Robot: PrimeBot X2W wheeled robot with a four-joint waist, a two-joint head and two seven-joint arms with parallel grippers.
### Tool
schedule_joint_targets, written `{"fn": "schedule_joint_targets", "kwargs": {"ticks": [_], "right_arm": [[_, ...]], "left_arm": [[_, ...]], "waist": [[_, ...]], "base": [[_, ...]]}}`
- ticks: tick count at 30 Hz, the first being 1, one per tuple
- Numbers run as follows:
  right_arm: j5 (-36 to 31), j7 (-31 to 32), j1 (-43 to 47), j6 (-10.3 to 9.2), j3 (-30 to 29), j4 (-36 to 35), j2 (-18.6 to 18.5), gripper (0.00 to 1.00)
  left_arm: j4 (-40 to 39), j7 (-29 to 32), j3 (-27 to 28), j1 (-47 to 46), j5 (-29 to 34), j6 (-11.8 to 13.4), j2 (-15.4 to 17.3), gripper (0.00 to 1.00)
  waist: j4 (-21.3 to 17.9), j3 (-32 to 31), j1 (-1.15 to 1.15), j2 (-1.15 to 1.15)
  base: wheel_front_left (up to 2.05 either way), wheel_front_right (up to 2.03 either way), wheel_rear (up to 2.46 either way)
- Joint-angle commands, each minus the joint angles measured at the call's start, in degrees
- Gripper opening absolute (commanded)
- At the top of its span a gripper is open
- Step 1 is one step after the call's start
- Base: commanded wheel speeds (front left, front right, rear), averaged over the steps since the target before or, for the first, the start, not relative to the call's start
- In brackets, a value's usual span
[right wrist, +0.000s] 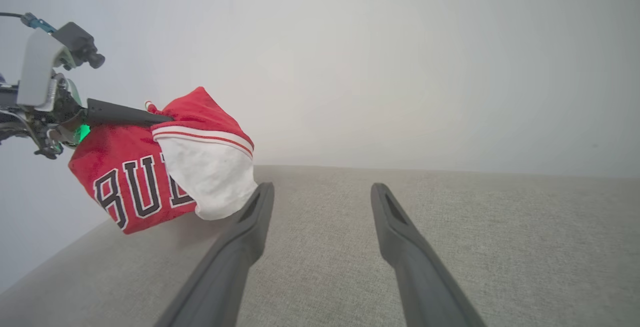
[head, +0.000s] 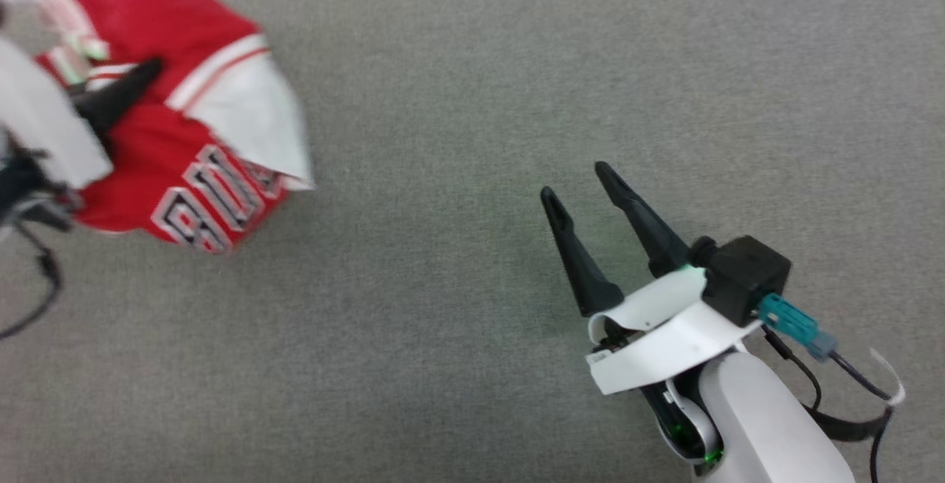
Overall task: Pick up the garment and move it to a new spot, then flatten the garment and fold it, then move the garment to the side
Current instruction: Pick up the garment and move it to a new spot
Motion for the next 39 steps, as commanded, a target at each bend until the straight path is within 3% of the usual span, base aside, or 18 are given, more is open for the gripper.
{"fn": "schedule_joint_targets", "kwargs": {"ticks": [1,10,16,21,28,39], "right_arm": [[0.5,-0.3,1.0,0.02,-0.6,-0.5,0.0,1.0],[3.1,-0.3,5.0,0.02,-4.7,-5.5,0.0,1.0],[5.0,-0.2,7.1,0.02,-7.9,-8.4,0.1,1.0],[6.4,-0.2,8.0,0.02,-8.6,-10.4,0.1,1.0],[9.1,-0.2,9.0,0.02,-7.7,-12.3,0.1,1.0],[10.2,-0.2,9.6,0.02,-7.1,-14.1,0.1,1.0]], "left_arm": [[-1.5,0.0,-0.6,-0.3,-0.2,-0.2,-0.8,0.0],[-9.1,3.4,-6.2,-2.9,-0.3,-0.1,-8.7,0.0],[-7.5,2.9,-9.0,-5.9,1.4,0.3,-15.8,0.0],[-2.6,0.4,-10.3,-7.3,3.8,0.6,-19.4,0.0],[7.2,-0.8,-12.9,-6.2,5.6,-0.1,-18.7,0.0],[10.1,1.9,-27.7,-5.9,11.4,0.1,-10.8,0.0]], "waist": [[-0.9,-1.1,0.0,0.0],[-6.3,-1.5,0.0,0.0],[-11.3,-0.2,0.0,0.0],[-15.6,1.9,0.0,0.0],[-20.1,4.2,0.0,0.0],[-22.6,6.5,0.0,0.0]], "base": [[0.0,0.0,0.0],[0.0,0.0,0.0],[0.0,0.0,0.0],[0.0,0.0,0.0],[0.0,0.0,0.0],[0.0,0.0,0.0]]}}
